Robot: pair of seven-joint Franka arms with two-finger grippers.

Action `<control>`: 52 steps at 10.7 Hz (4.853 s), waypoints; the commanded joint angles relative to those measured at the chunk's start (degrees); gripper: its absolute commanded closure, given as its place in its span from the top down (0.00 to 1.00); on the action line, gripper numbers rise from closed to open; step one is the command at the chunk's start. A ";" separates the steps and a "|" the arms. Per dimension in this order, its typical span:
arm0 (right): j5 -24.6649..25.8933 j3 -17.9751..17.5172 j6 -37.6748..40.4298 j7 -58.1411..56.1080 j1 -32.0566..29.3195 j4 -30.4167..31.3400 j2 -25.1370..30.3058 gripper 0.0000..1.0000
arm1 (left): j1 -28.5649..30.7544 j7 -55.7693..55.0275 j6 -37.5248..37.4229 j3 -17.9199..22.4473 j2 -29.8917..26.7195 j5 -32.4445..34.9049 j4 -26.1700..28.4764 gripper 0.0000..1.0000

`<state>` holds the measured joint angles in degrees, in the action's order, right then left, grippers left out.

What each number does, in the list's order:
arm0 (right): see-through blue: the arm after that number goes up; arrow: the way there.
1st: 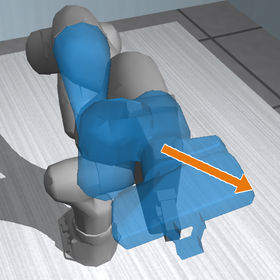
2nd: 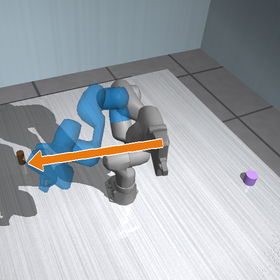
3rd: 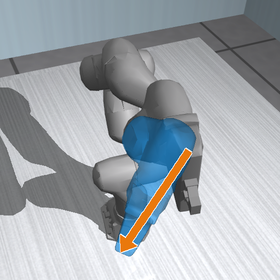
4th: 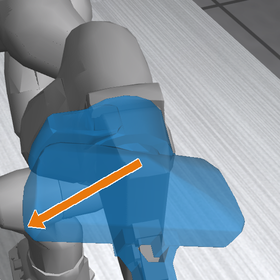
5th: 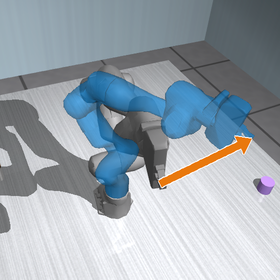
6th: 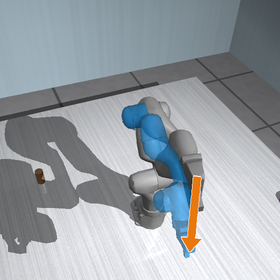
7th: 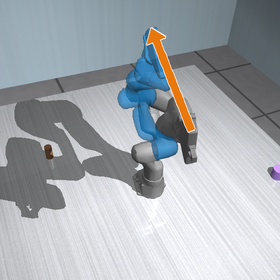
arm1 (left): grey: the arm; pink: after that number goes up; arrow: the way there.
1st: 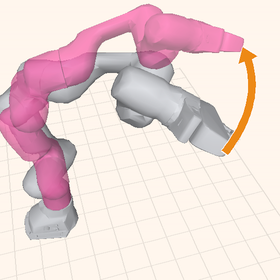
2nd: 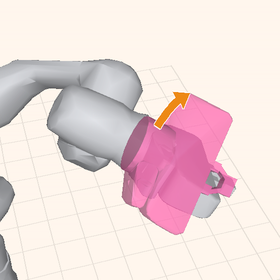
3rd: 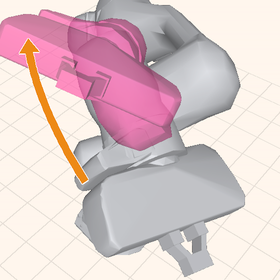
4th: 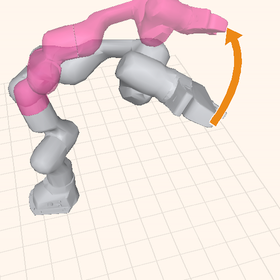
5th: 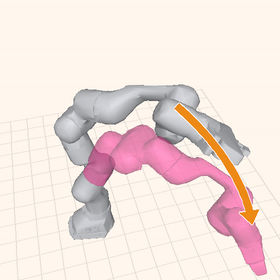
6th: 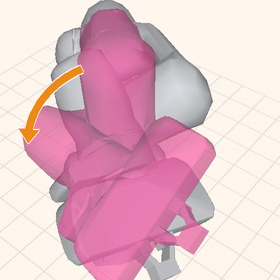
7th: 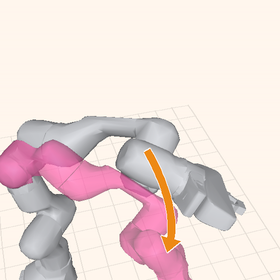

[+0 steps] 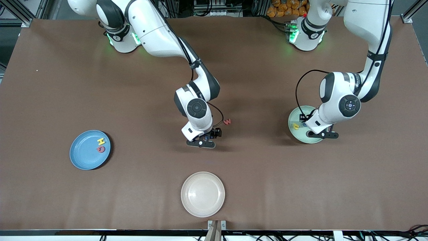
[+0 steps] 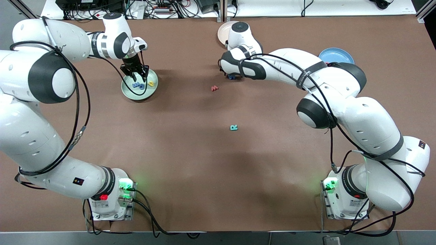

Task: Sort uppercase to blue plate, lowercase to green plate
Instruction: 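Place the u on the green plate while the right gripper lowers to the W, then grasp the blue W with the right gripper while the left gripper lifts away, then place the W on the blue plate while the left gripper reaches the w, then lower the left gripper onto the pink w and grasp it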

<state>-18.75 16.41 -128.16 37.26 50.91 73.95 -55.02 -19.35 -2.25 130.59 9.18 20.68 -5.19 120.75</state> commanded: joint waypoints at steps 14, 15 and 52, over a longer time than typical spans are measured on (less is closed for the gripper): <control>1.96 7.74 14.21 -15.59 -6.86 -2.58 5.26 0.00 | -0.43 4.44 2.47 -8.73 -6.18 2.89 1.16 0.89; 1.96 9.67 16.77 -19.38 -8.45 -2.58 5.62 0.00 | -0.52 8.19 2.47 -9.00 -6.18 3.43 0.90 0.96; -3.84 18.13 22.16 -66.80 -32.37 4.54 7.29 1.00 | -23.19 14.64 22.33 -10.32 19.04 7.30 -16.86 0.84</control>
<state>-21.94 34.85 -105.98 -28.69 18.31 76.23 -49.84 -41.81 14.19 152.26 -1.96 39.05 0.78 104.62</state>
